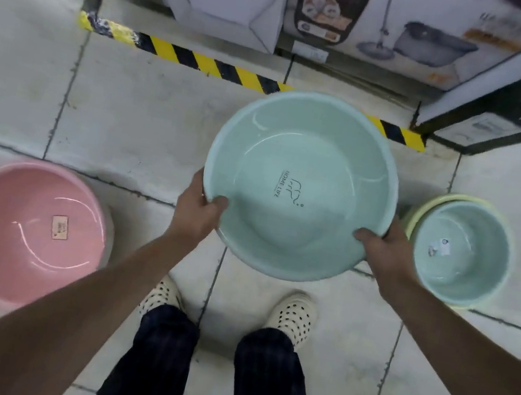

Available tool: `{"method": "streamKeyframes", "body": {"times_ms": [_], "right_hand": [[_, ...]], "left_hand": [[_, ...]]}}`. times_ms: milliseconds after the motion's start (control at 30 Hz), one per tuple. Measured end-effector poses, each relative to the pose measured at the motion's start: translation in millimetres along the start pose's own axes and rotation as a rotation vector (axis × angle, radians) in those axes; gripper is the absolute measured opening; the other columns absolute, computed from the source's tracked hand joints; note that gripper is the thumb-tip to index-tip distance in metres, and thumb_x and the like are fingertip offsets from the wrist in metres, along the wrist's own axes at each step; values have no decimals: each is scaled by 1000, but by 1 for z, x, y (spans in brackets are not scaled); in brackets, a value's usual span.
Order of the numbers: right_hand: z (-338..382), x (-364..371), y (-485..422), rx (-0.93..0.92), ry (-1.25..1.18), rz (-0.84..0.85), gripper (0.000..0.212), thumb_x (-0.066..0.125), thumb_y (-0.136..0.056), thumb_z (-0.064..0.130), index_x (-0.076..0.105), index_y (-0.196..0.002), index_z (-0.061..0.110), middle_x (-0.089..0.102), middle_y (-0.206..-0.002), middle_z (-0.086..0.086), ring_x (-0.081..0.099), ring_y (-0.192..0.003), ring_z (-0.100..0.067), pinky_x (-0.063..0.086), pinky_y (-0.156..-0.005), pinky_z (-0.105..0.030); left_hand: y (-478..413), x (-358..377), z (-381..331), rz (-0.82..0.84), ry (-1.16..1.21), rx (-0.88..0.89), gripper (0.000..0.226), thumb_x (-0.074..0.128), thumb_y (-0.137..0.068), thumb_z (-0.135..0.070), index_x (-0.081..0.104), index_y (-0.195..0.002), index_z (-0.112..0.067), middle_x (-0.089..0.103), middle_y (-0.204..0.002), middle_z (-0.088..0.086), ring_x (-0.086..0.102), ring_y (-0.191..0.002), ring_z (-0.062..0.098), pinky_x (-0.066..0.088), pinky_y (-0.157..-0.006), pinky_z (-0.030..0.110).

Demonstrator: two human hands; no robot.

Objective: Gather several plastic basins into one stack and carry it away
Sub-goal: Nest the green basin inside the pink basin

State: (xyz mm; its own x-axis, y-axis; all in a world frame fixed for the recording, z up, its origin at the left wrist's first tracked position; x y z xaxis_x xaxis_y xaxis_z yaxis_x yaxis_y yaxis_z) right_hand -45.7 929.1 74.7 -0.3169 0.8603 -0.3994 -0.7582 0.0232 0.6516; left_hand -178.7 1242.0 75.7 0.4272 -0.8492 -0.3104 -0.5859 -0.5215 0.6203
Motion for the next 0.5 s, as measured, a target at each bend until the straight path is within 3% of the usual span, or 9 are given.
{"method": "streamKeyframes", "body": {"times_ms": [67, 167, 333, 500], "right_hand": [[39, 20, 26, -36, 24, 56, 52, 66, -79, 4, 57, -126, 25, 68, -102, 14, 64, -104, -21, 51, -75, -29], [96, 61, 71, -65, 122, 171, 67, 66, -69, 18, 55, -132, 34, 70, -110, 12, 65, -105, -19, 55, -85, -39], [172, 151, 154, -112, 188, 319, 71, 65, -62, 21, 55, -131, 36, 70, -113, 9, 66, -104, -18, 56, -89, -45], [212, 257, 233, -129, 226, 435, 71, 61, -63, 17, 55, -133, 31, 68, -112, 9, 65, -101, -14, 54, -73, -29]], "left_hand": [[23, -44, -6, -64, 44, -44, 64, 58, -69, -22, 51, -133, -24, 66, -102, -9, 65, -91, 13, 51, -64, 22], [59, -115, -10, -147, 119, -102, 53, 61, -83, -10, 49, -133, -22, 65, -103, -6, 65, -95, 21, 55, -68, 30], [112, -239, 0, -299, 212, -144, 53, 59, -87, -3, 47, -135, -24, 62, -102, -6, 63, -96, 23, 48, -62, 21], [156, -351, 32, -424, 273, -180, 56, 57, -89, -4, 42, -140, -21, 61, -101, -9, 61, -93, 13, 47, -65, 18]]}}
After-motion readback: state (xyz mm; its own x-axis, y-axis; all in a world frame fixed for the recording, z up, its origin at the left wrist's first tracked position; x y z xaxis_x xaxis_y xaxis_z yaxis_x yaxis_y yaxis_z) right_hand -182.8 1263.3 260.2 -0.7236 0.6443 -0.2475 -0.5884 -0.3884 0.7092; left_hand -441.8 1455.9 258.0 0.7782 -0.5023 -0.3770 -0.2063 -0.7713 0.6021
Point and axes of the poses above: each hand's wrist, its own y-axis away from the middle knuckle, its own x-axis out of the palm, z = x × y, the point moved 5 cm from there along -y, towards the middle knuckle
